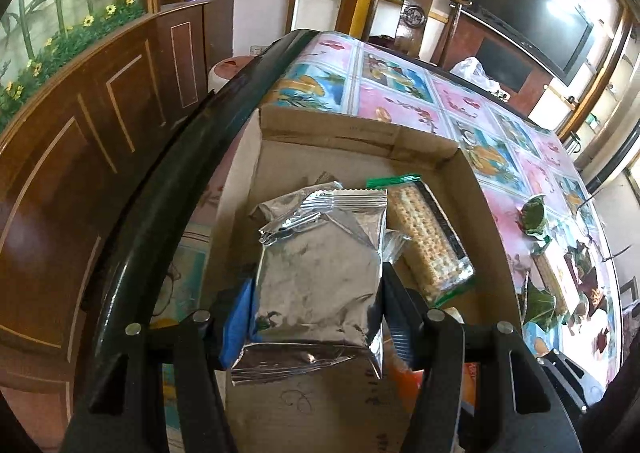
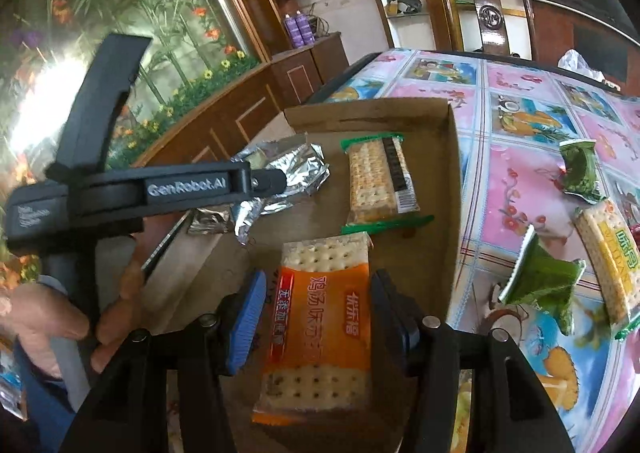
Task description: Organize snacks
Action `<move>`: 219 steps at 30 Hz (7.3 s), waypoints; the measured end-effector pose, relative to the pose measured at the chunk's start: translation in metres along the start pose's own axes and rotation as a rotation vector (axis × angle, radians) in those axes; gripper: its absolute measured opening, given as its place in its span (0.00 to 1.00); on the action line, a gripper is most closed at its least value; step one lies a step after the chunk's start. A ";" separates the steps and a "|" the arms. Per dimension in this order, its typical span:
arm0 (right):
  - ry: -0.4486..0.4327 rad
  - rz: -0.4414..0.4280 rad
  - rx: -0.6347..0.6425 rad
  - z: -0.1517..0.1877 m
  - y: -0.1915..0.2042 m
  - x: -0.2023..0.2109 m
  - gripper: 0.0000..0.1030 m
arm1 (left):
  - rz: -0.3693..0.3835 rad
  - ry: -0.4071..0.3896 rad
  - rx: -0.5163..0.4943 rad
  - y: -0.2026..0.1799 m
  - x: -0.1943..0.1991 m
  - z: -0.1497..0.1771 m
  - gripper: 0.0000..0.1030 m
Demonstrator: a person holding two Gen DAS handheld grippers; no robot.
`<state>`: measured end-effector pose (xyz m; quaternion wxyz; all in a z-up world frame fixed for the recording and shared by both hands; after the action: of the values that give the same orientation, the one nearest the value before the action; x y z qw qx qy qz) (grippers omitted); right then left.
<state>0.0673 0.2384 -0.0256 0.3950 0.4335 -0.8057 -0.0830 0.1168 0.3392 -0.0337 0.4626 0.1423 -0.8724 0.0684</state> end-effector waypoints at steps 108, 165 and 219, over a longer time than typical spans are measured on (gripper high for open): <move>-0.242 0.625 -0.413 0.105 -0.247 0.305 0.19 | 0.214 -0.021 -0.411 -0.314 0.034 0.097 0.44; -0.481 0.345 -0.411 0.094 -0.208 0.316 0.19 | 0.439 -0.047 -0.431 -0.338 0.090 0.115 0.44; -0.471 0.319 -0.304 0.064 -0.130 0.293 0.19 | 0.482 -0.150 -0.246 -0.267 0.118 0.057 0.44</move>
<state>0.0124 -0.0783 0.0352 0.2658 0.2067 -0.9112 -0.2374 0.0923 0.0494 0.0286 0.3808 -0.1216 -0.9147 0.0592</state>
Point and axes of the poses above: each gripper's, at about its wrist camera, not at the fingertips, and x roughly against the way its jaws point, y to its left, z to its underside, the point moved 10 cm from there along -x, roughly the way its jaws point, and after that the axes turned 13 degrees about -z, right-handed, at the moved point
